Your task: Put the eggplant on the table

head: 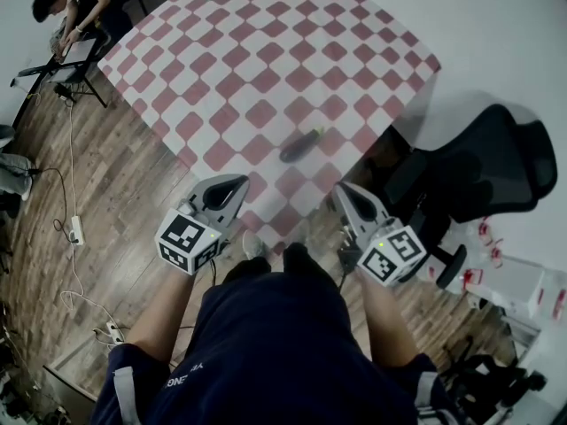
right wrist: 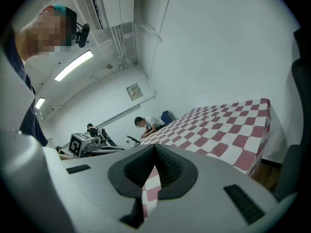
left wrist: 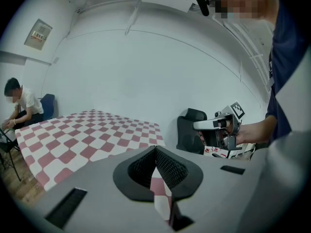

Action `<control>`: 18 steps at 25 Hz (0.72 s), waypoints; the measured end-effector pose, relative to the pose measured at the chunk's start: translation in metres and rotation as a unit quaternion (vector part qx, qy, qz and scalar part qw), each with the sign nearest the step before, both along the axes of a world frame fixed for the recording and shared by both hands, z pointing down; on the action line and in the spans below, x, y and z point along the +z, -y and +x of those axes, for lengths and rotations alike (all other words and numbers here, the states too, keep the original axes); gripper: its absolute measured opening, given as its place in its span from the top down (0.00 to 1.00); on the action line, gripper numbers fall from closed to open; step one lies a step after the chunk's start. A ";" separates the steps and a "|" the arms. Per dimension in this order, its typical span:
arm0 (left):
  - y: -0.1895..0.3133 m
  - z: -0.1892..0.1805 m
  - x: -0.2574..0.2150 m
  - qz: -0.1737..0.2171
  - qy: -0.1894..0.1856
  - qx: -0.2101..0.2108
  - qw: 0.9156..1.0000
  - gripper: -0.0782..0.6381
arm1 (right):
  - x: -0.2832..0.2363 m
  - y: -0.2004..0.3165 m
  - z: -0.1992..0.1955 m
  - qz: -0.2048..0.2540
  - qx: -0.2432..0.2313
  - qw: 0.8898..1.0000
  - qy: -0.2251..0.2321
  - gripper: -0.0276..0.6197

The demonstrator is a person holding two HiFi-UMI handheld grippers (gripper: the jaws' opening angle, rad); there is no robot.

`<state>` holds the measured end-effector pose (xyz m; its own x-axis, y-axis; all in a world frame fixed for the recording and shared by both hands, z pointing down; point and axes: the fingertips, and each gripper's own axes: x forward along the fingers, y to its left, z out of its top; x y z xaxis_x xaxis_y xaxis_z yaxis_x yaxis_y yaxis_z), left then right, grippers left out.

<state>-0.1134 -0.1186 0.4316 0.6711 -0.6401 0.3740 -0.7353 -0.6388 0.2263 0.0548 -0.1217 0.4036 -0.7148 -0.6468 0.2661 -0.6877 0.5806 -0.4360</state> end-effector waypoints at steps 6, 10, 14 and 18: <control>-0.004 0.000 -0.001 0.006 0.002 0.007 1.000 0.85 | 0.001 -0.004 -0.005 -0.004 -0.003 1.000 -0.005 0.94; -0.006 0.002 -0.001 0.000 -0.003 0.005 1.000 0.85 | 0.003 -0.005 -0.006 -0.005 -0.005 1.000 -0.010 0.93; -0.006 0.004 -0.002 0.003 -0.002 0.007 1.000 0.85 | 0.004 -0.007 -0.005 -0.008 -0.007 1.000 -0.011 0.94; -0.006 0.006 0.000 0.003 0.000 0.008 1.000 0.85 | 0.005 -0.006 -0.003 -0.010 -0.008 1.000 -0.010 0.93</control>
